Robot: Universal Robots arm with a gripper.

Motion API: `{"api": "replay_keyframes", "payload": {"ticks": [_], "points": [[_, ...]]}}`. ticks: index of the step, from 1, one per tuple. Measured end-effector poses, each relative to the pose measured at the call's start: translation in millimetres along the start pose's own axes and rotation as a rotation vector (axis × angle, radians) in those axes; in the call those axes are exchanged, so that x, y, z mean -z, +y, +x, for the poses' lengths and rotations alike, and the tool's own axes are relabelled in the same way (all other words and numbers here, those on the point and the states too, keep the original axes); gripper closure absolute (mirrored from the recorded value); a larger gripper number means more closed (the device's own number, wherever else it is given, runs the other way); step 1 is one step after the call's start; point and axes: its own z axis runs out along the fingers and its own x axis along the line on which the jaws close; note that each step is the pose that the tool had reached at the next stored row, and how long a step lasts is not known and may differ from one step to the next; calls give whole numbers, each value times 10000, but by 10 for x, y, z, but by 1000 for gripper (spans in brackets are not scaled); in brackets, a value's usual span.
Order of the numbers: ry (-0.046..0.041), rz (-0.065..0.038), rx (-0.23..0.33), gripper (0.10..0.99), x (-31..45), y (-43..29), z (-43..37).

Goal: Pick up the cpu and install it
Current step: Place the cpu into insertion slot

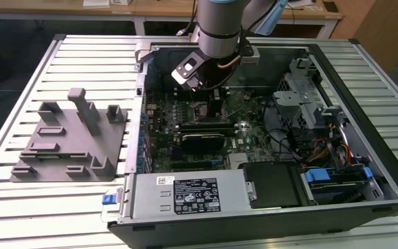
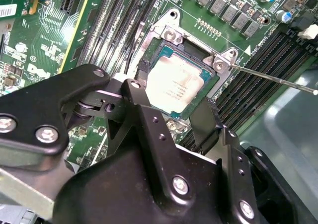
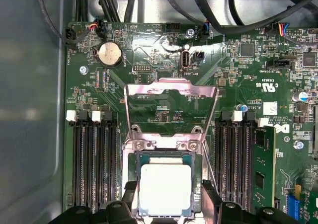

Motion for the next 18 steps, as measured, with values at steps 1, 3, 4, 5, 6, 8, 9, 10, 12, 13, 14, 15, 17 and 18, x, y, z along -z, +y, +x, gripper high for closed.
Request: {"api": "replay_keyframes", "payload": {"ticks": [1, 3, 4, 5, 6, 8, 9, 10, 12, 13, 14, 15, 17, 18], "points": [[0, 0, 0, 486, 0, 0, 0], [0, 0, 0, 549, 1, 0, 0], [0, 0, 0, 612, 1, 0, 0], [0, 0, 0, 612, 2, 0, 0], [-1, 0, 0, 675, 2, 0, 0], [0, 0, 0, 729, 2, 0, 0], [0, 0, 0, 788, 3, 0, 0], [0, 0, 0, 847, 3, 0, 0], [0, 0, 0, 906, 4, 0, 0], [0, 0, 0, 961, 4, 0, 0], [0, 0, 0, 961, 4, 0, 0], [0, 0, 0, 961, 5, 0, 0], [0, 0, 0, 980, 5, 0, 0], [0, 0, 0, 980, 5, 0, 0]]}}
